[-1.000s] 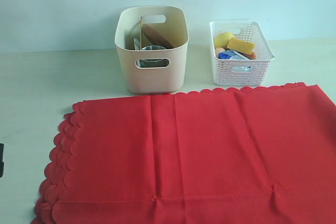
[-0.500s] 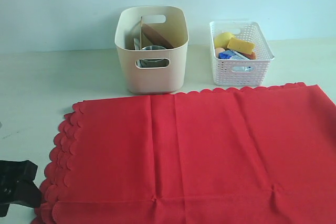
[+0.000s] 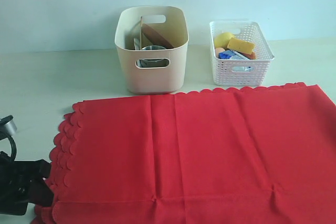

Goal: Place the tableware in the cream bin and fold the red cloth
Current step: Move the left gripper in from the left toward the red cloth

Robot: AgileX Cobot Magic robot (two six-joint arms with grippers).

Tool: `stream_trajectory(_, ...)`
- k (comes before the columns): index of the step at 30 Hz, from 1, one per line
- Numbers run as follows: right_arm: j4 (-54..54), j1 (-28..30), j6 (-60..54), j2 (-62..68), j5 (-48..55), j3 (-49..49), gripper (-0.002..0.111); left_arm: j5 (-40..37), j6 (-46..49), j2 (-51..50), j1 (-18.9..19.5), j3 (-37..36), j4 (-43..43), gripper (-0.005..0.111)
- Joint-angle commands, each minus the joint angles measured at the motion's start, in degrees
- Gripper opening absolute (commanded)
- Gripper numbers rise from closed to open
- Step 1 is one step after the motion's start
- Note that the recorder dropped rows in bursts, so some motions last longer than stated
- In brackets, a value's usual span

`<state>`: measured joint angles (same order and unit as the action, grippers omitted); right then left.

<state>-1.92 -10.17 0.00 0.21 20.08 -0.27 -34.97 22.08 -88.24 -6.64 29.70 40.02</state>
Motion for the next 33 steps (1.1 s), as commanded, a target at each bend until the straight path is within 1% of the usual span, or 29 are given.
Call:
stream_trajectory(1,0.16,0.27,0.00,-0.21,-0.24,0.27,0.000,2.54,0.69,-2.23,-0.30,0.38,0.74,0.053)
stream_trajectory(8,0.16,0.27,0.00,-0.21,-0.24,0.27,0.000,3.23,1.91,-6.16,-0.30,1.59,1.43,0.053)
stream_trajectory(13,0.16,0.27,0.00,-0.21,-0.24,0.27,0.000,3.15,5.26,-7.87,-0.30,1.59,5.14,0.053)
stream_trajectory(15,0.16,0.27,0.00,-0.21,-0.24,0.27,0.000,2.41,8.36,-8.43,-0.30,1.59,7.51,0.059)
stream_trajectory(17,0.16,0.27,0.00,-0.21,-0.24,0.27,0.000,1.45,11.26,-8.83,-0.30,1.59,9.69,0.067)
stream_trajectory(19,0.16,0.27,0.00,-0.21,-0.24,0.27,0.000,0.81,12.21,-9.10,-0.30,1.59,10.71,0.072)
stream_trajectory(28,0.16,0.27,0.00,-0.21,-0.24,0.27,0.000,-1.66,12.98,-9.10,-0.30,1.59,11.97,0.071)
stream_trajectory(31,0.16,0.27,0.00,-0.21,-0.24,0.27,0.000,-2.97,16.13,-9.10,-0.30,1.59,14.90,0.071)
stream_trajectory(33,0.16,0.27,0.00,-0.21,-0.24,0.27,0.000,-4.29,18.88,-9.10,-0.30,1.59,17.13,0.069)
